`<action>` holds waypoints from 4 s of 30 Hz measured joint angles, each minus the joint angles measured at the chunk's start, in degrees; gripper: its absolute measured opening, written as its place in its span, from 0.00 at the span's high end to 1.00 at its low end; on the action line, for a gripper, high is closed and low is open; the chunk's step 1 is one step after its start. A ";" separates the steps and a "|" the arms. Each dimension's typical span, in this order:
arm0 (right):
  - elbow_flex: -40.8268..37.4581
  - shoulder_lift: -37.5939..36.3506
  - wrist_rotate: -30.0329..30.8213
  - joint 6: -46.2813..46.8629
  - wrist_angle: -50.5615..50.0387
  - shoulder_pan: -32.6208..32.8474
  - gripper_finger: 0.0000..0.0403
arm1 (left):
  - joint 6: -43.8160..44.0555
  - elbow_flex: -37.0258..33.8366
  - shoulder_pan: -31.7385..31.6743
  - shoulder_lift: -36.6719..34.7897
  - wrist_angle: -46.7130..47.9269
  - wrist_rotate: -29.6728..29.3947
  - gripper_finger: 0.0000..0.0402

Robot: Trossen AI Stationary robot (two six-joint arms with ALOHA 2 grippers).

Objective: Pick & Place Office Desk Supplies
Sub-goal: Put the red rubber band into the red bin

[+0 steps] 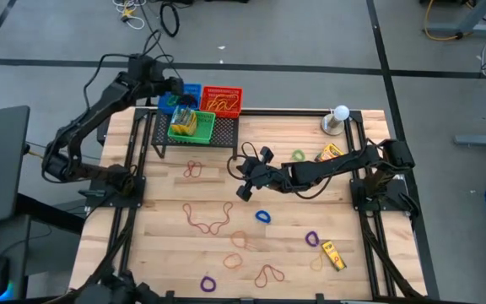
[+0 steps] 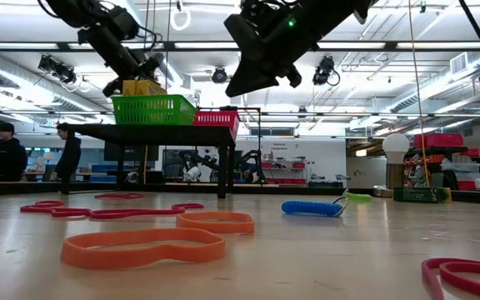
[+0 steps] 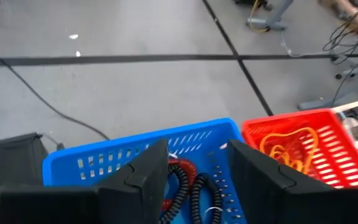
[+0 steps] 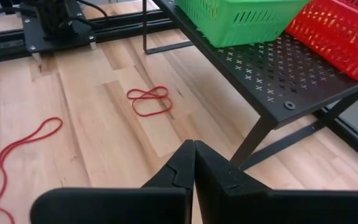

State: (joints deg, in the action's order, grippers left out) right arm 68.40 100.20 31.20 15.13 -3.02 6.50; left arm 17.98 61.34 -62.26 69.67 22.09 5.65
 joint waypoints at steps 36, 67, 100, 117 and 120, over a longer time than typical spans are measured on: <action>-16.10 -19.65 -7.43 -0.70 0.30 -1.14 0.99 | -13.32 -0.48 44.04 -10.29 -3.56 -6.27 0.98; -26.64 -31.95 -5.88 -1.06 -0.85 -0.46 0.97 | -4.15 -0.50 81.38 14.65 22.97 -7.12 0.75; -26.58 -31.93 -5.87 -5.27 -0.62 -0.46 0.96 | -5.92 -11.88 85.88 25.36 13.25 -7.56 0.70; -26.58 -31.93 -5.44 -3.80 -0.59 -0.61 0.96 | -1.50 -15.68 85.53 23.68 5.32 -7.56 0.98; -26.58 -31.93 -5.44 -4.03 -0.59 -0.61 0.96 | 1.33 -15.83 85.49 21.72 4.44 -10.20 0.99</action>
State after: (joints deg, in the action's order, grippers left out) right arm 41.82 68.27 25.76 11.09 -3.62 5.89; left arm 19.31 45.52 23.23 91.39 26.53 -4.55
